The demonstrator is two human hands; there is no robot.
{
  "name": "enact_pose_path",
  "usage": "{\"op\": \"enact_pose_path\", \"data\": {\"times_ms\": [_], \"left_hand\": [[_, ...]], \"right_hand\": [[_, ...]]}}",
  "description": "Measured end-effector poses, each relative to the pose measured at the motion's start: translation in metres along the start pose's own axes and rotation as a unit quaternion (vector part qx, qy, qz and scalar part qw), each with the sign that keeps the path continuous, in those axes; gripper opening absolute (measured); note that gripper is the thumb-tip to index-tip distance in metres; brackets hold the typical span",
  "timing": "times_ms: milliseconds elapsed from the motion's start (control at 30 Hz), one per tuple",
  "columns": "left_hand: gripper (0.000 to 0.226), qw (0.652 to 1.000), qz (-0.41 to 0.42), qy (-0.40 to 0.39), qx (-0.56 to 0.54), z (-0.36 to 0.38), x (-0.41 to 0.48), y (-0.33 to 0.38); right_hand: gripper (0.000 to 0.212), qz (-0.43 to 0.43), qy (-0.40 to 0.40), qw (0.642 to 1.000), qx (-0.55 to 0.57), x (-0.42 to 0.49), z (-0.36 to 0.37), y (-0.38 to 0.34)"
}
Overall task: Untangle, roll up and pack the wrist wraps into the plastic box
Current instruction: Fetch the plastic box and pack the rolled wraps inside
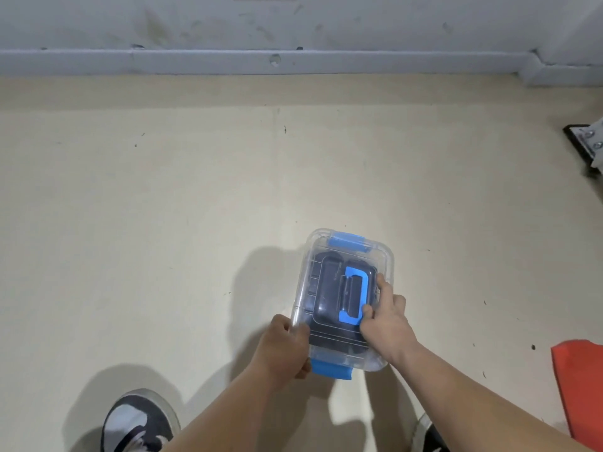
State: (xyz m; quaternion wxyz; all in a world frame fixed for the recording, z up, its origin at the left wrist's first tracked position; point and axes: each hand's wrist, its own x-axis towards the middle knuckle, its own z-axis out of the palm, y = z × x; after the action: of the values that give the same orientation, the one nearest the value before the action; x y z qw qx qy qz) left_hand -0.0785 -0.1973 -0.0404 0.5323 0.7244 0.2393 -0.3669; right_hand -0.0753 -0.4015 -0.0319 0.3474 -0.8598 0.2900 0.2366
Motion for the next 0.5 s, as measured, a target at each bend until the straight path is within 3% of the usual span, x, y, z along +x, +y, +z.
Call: {"op": "enact_pose_path", "data": {"times_ms": [100,233,367,500], "left_hand": [[0.026,1.000,0.016,-0.008,0.022,-0.002,0.005,0.001],[0.023,0.996,0.023,-0.036,0.074,-0.027,0.015,0.017],[0.012,0.984,0.019,-0.044,0.174,-0.073,0.028,0.036],[0.038,0.957,0.046,0.116,0.262,-0.090,0.029,0.038]], "right_hand": [[0.061,0.010,0.031,0.998,-0.051,-0.002,-0.003,-0.003],[0.044,-0.007,0.131,0.982,-0.135,-0.001,-0.005,-0.016],[0.027,-0.080,0.147,0.983,-0.071,0.023,-0.018,-0.028],[0.032,-0.081,0.040,0.996,0.001,0.038,-0.023,-0.033]]}}
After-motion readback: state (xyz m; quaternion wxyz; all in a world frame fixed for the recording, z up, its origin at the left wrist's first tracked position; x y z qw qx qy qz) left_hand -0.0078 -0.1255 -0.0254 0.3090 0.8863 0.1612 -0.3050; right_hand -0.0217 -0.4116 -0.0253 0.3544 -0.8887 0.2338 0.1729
